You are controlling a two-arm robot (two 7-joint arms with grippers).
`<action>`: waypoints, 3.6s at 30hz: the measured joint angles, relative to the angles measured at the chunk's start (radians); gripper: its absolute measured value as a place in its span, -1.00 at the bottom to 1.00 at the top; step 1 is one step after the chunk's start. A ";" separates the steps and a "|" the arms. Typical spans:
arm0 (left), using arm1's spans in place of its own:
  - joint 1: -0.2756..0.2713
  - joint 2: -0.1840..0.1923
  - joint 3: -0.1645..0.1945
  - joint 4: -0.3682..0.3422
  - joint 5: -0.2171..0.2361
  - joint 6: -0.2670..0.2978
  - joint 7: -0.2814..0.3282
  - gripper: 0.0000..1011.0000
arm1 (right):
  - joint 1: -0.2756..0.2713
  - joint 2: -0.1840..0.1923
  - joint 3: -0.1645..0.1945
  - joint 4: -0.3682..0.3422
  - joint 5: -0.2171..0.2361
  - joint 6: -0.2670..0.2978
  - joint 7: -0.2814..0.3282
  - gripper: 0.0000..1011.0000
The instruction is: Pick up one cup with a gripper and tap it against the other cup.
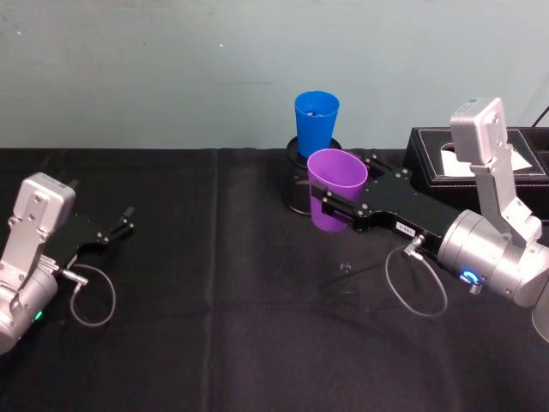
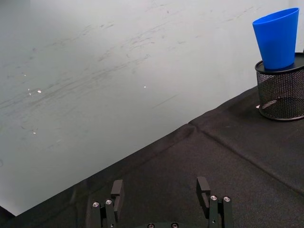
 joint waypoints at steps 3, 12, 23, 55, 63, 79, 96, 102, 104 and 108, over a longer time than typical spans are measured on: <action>0.000 0.000 0.000 0.000 0.000 0.000 0.000 0.98 | 0.000 0.000 0.000 0.000 0.000 0.000 0.000 0.45; 0.000 0.000 0.000 0.000 0.000 0.000 0.000 0.98 | 0.000 0.000 0.000 0.000 0.000 0.000 0.000 0.45; 0.000 0.000 0.000 0.000 0.000 0.000 0.000 0.98 | 0.011 -0.005 -0.013 0.030 0.014 0.005 0.000 0.45; 0.000 0.000 0.000 0.000 0.000 0.000 0.000 0.98 | 0.256 -0.210 -0.084 0.445 -0.089 -0.119 -0.019 0.45; 0.000 0.000 0.000 0.000 0.000 0.000 0.000 0.98 | 0.291 -0.243 -0.074 0.510 -0.098 -0.127 -0.021 0.45; 0.000 0.000 0.000 0.000 0.000 0.000 0.000 0.98 | 0.327 -0.281 -0.053 0.586 -0.111 -0.142 -0.024 0.45; 0.000 0.000 0.000 0.000 0.000 0.000 0.000 0.98 | 0.346 -0.295 -0.037 0.602 -0.117 -0.145 -0.026 0.45; 0.000 0.000 0.000 0.000 0.000 0.000 0.000 0.98 | 0.346 -0.296 -0.036 0.602 -0.117 -0.145 -0.022 0.45; 0.000 0.000 0.000 0.000 0.000 0.000 0.000 0.98 | 0.346 -0.296 -0.036 0.602 -0.117 -0.145 -0.022 0.45; 0.000 0.000 0.000 0.000 0.000 0.000 0.000 0.98 | 0.346 -0.296 -0.036 0.602 -0.117 -0.145 -0.021 0.45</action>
